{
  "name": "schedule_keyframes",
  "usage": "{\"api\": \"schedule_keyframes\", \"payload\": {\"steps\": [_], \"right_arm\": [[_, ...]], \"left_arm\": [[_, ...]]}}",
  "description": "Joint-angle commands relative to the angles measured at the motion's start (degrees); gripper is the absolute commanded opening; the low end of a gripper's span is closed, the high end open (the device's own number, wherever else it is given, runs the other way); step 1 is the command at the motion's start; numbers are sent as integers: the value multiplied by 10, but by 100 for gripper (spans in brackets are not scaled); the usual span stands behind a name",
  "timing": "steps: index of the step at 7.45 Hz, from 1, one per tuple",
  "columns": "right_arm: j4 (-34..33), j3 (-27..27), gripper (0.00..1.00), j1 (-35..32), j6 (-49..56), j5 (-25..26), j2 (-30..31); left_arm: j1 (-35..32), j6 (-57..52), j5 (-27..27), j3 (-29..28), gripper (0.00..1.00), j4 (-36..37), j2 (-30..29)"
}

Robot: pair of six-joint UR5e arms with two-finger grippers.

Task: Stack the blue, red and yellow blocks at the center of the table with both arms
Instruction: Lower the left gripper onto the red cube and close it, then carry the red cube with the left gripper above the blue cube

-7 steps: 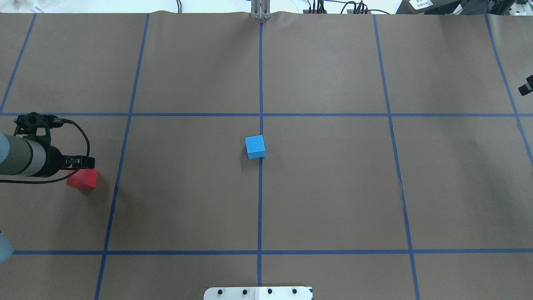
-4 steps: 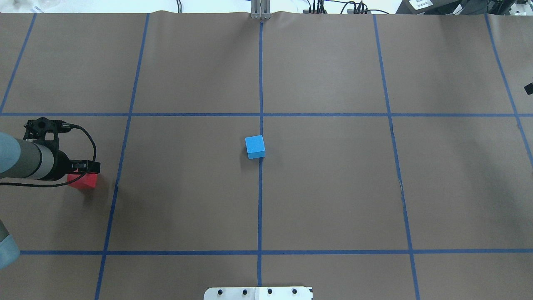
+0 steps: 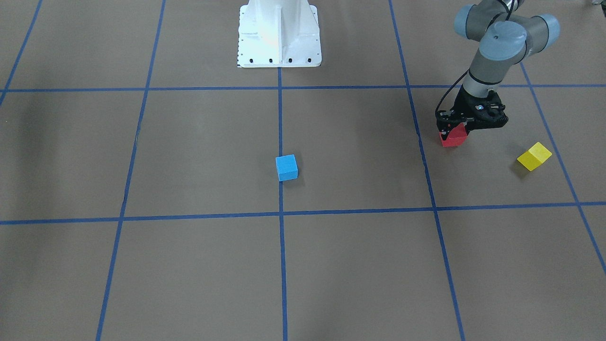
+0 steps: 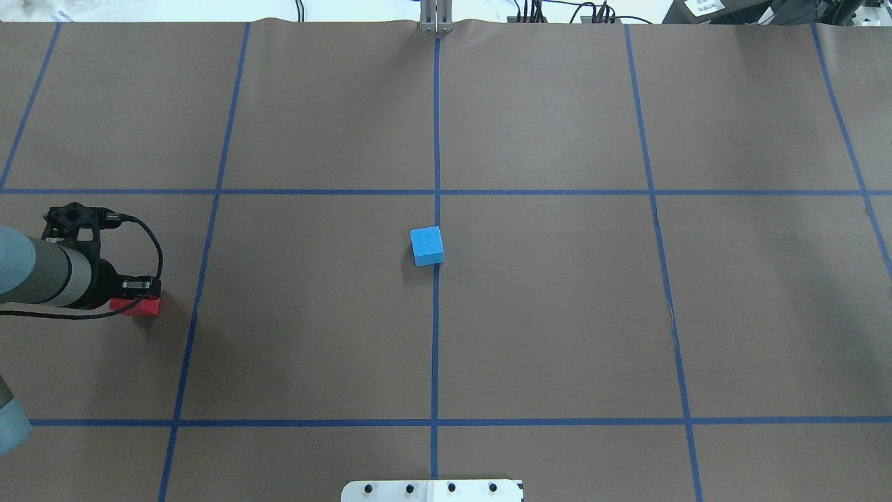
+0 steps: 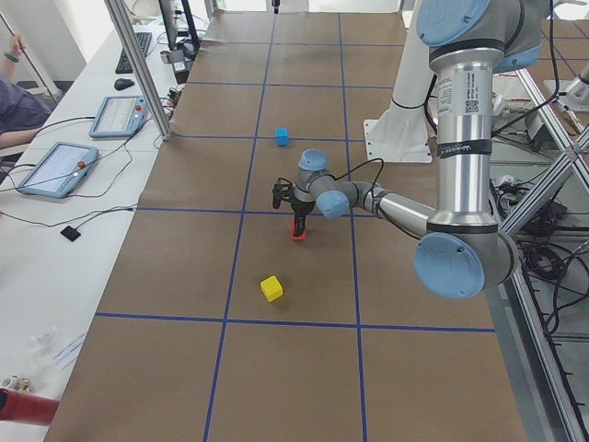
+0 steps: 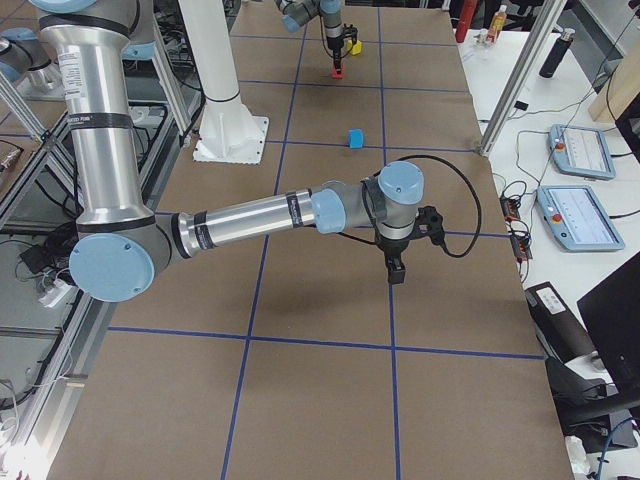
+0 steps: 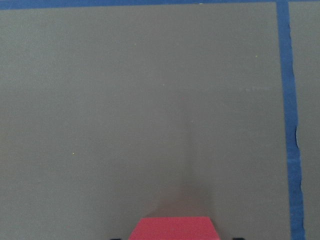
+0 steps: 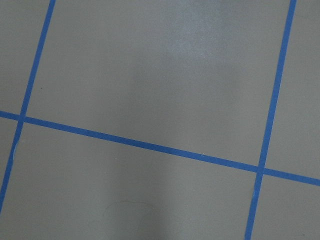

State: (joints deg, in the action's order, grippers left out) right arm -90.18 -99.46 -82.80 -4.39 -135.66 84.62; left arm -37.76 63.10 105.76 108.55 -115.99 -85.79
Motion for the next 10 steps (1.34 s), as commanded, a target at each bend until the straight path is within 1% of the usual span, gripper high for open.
{"api": "schedule_keyframes", "payload": {"steps": [1,2,3,4,5,6,7,8,9,10], "right_arm": [[0,1,100,-15,-1,-13,18],[1,2,100,-26,0,-30,35],[1,2,100,-40,-1,-31,43],[1,3,100,-54,-1,-32,45],[1,5,100,-63,0,-32,48],[1,2,100,-71,18,-32,63],[1,2,100,-81,41,-32,73],[1,1,100,-85,51,-32,77],[1,1,100,-86,61,-32,82],[1,3,100,-86,94,-31,82]], "left_arm": [[-5,-2,52,65,0,77,-11],[-6,-2,52,78,0,130,-67],[-5,-2,52,79,0,216,-142],[-4,-2,52,73,0,324,-238],[-3,-2,52,49,0,407,-331],[-2,-1,52,-4,0,444,-413],[-1,-1,54,-85,0,439,-485],[0,2,55,-152,0,434,-550],[1,5,55,-196,0,410,-586],[2,6,56,-224,0,382,-598]]}}
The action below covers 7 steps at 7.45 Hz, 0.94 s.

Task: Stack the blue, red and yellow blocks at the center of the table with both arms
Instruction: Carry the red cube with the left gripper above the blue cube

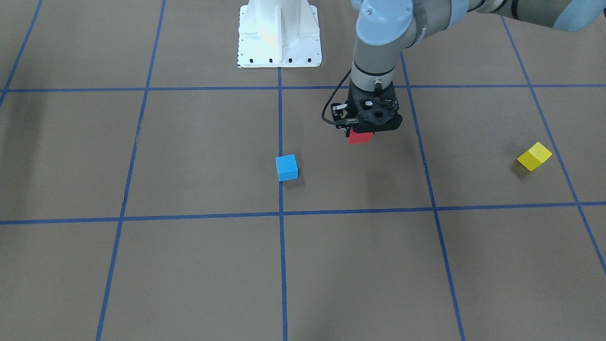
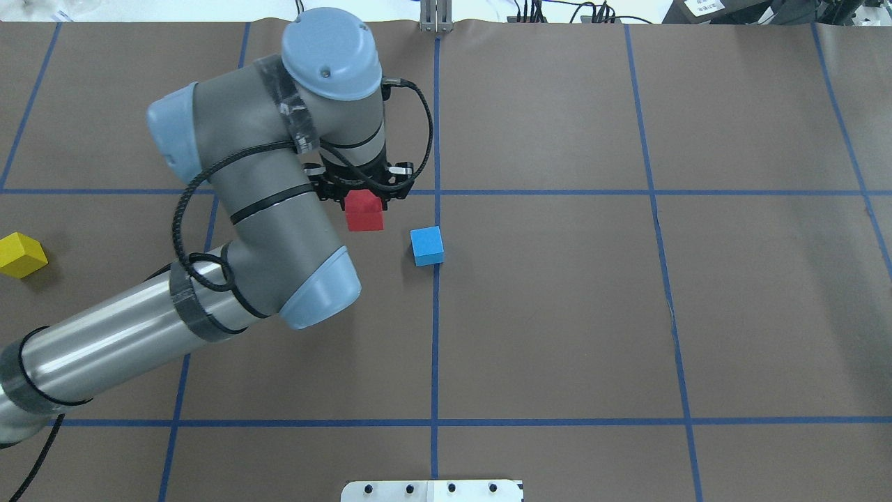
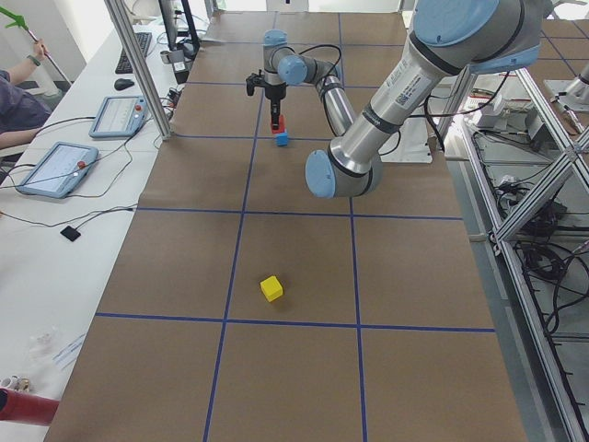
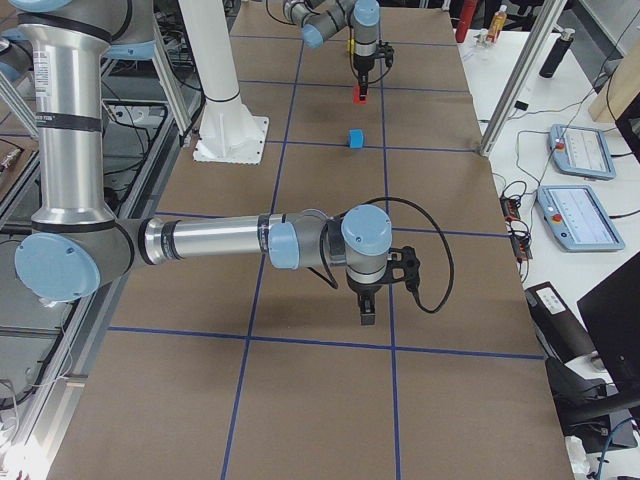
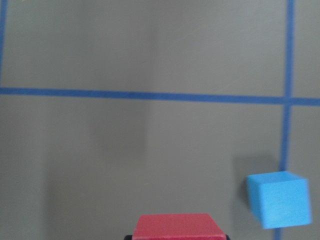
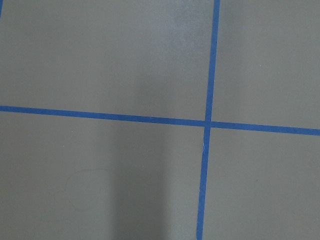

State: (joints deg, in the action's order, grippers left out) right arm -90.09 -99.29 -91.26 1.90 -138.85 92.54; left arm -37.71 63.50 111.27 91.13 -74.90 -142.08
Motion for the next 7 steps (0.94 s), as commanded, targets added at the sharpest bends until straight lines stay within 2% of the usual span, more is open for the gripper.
{"api": "schedule_keyframes", "payload": {"steps": [1,4,7], "right_arm": [[0,3,100,-1,46,1,4],[0,1,100,-1,75,2,4],[0,-1,100,-1,77,2,4]], "left_arm": [[4,-1,1,-70,0,-48,-36],[25,44,1,-103,0,-88,-38],[40,53,0,-113,0,-93,-38]]}}
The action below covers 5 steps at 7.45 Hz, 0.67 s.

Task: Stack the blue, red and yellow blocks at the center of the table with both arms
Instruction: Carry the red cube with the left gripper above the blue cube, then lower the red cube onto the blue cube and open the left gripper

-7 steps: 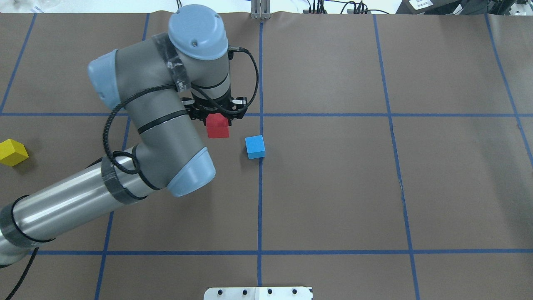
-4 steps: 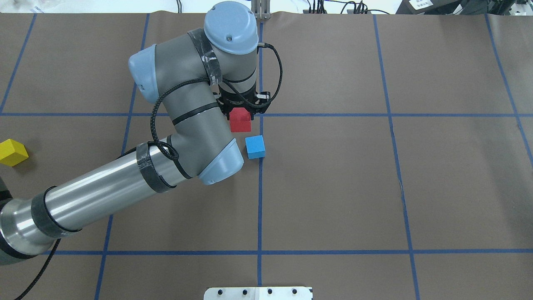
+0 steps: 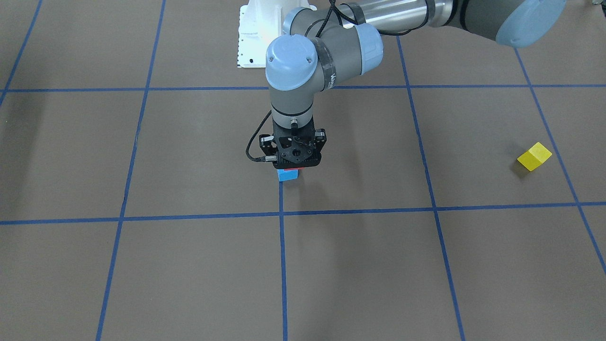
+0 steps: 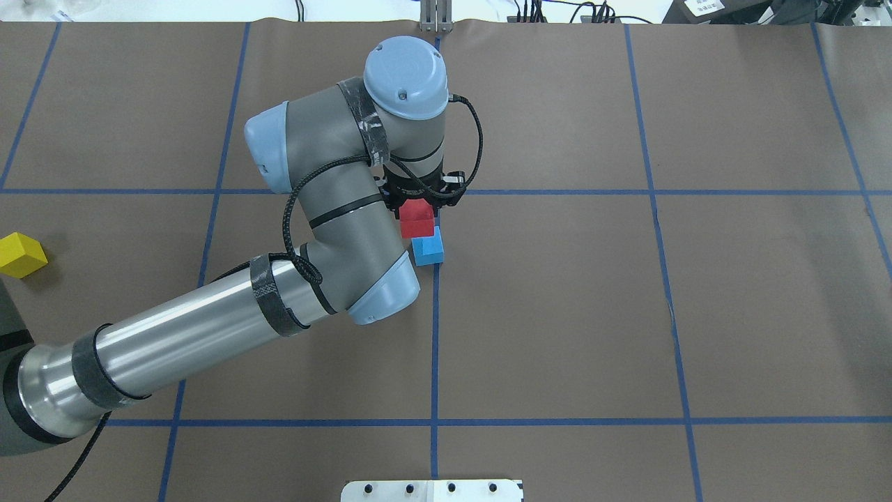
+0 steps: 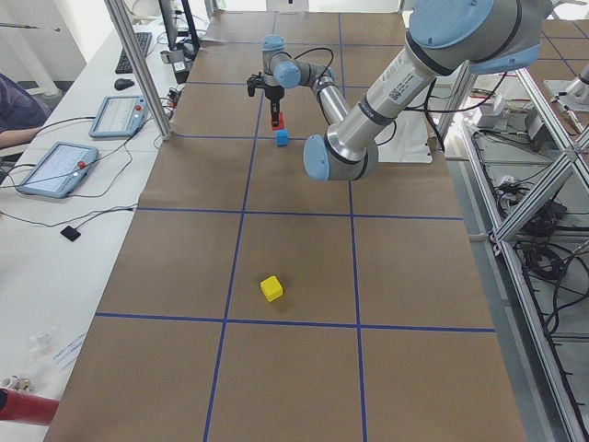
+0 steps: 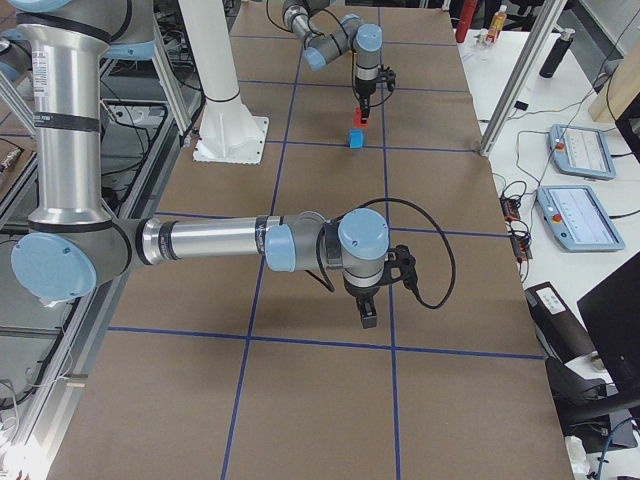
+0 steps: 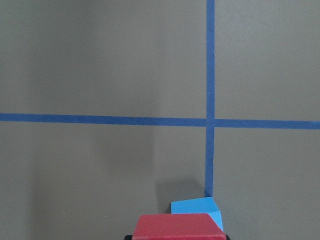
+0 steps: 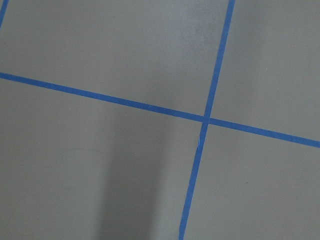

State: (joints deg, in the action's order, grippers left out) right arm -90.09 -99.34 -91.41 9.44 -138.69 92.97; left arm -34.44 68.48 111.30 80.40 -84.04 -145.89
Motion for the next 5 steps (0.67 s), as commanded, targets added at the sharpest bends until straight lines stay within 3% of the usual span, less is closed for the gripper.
{"api": "schedule_keyframes", "payload": {"steps": [1,3,5], "right_arm": [[0,-2,100,0,1,0,1],[0,-2,100,0,1,0,0],[0,-2,100,0,1,0,0]], "left_arm": [[10,7,0,-9,0,-4,0],[13,62,0,-31,0,-57,0],[12,60,0,-38,0,-61,1]]}}
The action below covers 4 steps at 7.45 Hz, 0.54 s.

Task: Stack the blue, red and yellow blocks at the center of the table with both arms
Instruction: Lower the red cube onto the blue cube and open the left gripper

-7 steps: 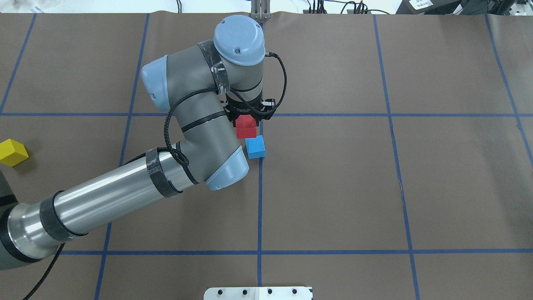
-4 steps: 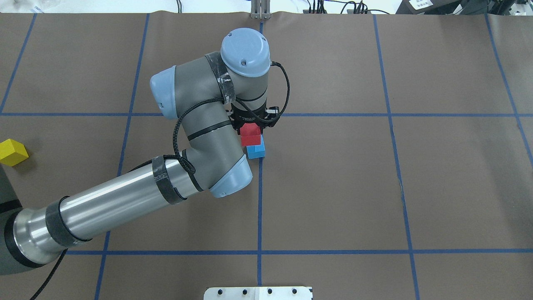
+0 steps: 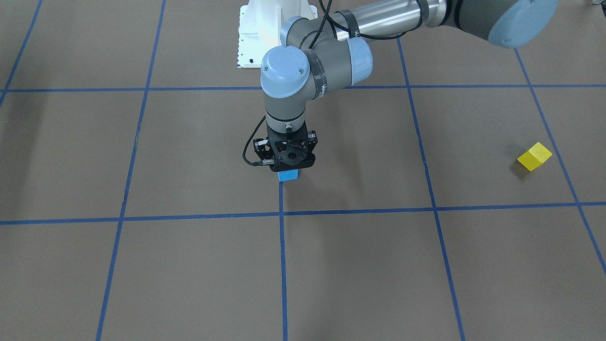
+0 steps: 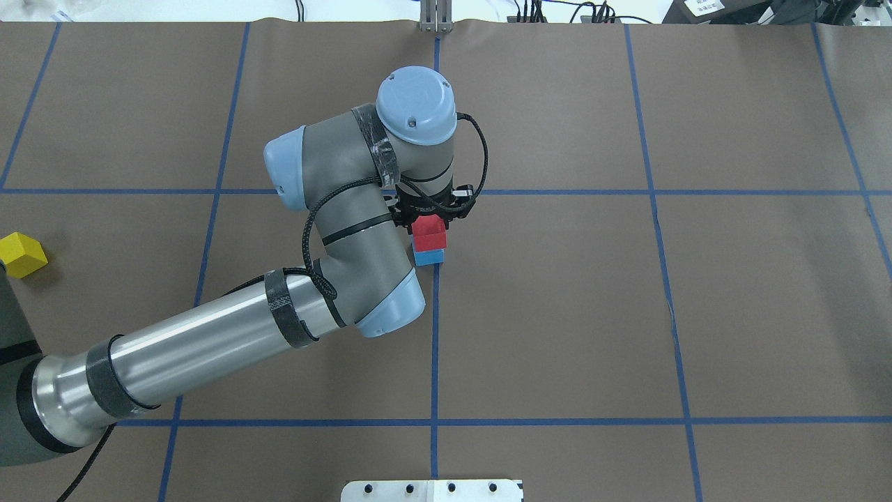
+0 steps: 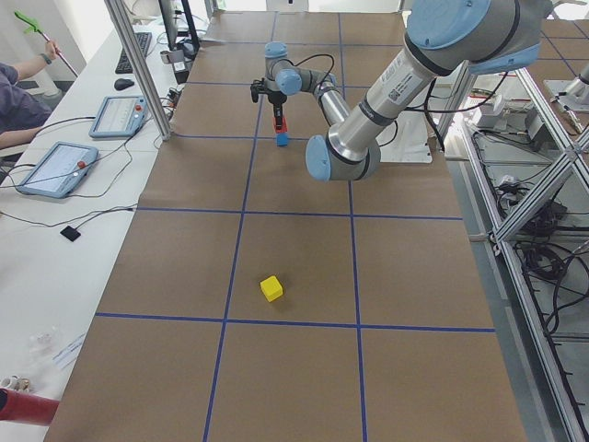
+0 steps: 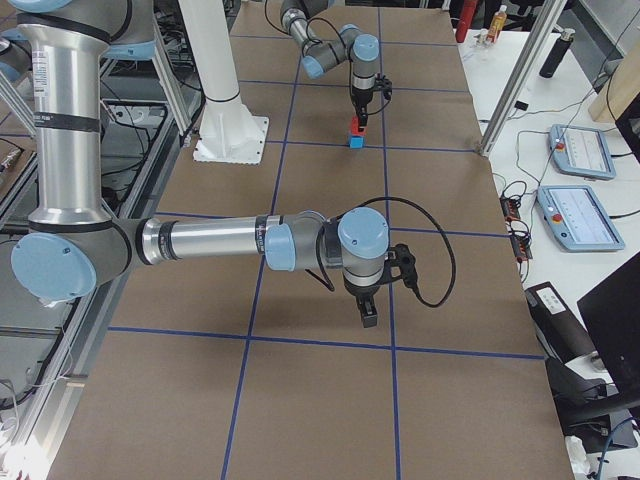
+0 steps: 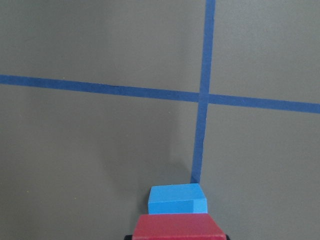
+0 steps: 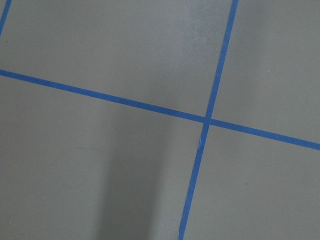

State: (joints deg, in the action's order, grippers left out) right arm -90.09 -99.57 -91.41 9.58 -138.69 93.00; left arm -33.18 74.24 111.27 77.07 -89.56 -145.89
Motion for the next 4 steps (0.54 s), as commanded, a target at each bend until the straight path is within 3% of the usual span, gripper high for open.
{"api": "schedule_keyframes", "payload": {"steps": [1,4], "right_arm": [[-1,0,100,-1,0,0,0],[-1,0,100,-1,0,0,0]], "left_arm": [[0,-1,1,-4,0,-4,1],[0,-1,2,-1,0,1,3]]}}
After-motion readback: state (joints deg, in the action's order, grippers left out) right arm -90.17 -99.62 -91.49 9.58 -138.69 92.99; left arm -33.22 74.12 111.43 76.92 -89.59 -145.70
